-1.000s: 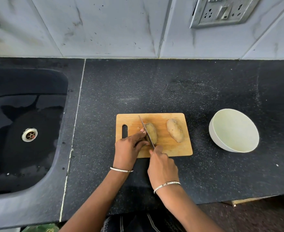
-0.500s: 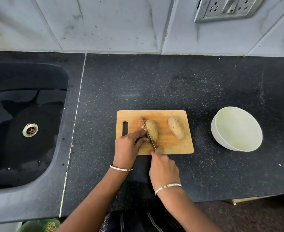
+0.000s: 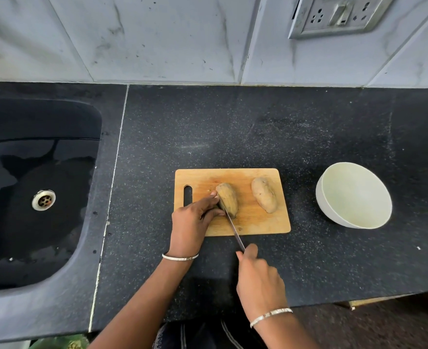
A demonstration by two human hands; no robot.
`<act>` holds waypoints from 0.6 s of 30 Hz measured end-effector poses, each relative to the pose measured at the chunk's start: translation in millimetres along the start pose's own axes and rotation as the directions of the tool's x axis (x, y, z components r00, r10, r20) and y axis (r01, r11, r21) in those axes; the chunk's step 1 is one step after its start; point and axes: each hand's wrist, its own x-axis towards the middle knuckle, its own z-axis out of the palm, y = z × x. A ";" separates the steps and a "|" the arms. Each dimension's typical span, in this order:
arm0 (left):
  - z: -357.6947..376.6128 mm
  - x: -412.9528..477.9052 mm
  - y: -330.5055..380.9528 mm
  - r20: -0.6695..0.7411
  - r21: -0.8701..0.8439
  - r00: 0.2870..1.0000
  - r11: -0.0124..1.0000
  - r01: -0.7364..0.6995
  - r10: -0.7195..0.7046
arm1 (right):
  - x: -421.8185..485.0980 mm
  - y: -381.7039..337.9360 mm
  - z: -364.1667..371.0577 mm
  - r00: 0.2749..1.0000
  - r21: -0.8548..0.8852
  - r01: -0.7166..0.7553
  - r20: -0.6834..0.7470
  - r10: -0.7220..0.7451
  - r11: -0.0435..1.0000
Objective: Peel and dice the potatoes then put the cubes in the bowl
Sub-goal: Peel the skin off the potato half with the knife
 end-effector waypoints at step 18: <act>-21.4 92.5 22.4 0.762 0.224 0.584 0.732 -0.644 0.280 | -29.3 64.4 -40.0 0.993 0.405 -0.047 -0.082 0.088 0.913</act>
